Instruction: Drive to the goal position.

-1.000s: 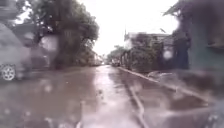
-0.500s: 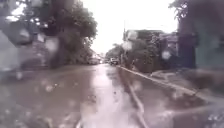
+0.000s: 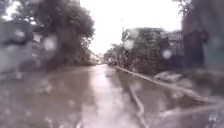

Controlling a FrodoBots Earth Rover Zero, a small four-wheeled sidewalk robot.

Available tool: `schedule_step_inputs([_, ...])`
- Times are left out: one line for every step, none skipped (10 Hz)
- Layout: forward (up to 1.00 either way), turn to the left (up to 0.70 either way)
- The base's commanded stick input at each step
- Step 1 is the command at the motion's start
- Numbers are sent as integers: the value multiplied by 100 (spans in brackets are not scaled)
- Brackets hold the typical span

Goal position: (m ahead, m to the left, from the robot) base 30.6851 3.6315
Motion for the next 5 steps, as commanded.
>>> schedule_step_inputs([100,0])
schedule_step_inputs([100,0])
schedule_step_inputs([100,0])
schedule_step_inputs([100,0])
schedule_step_inputs([100,0])
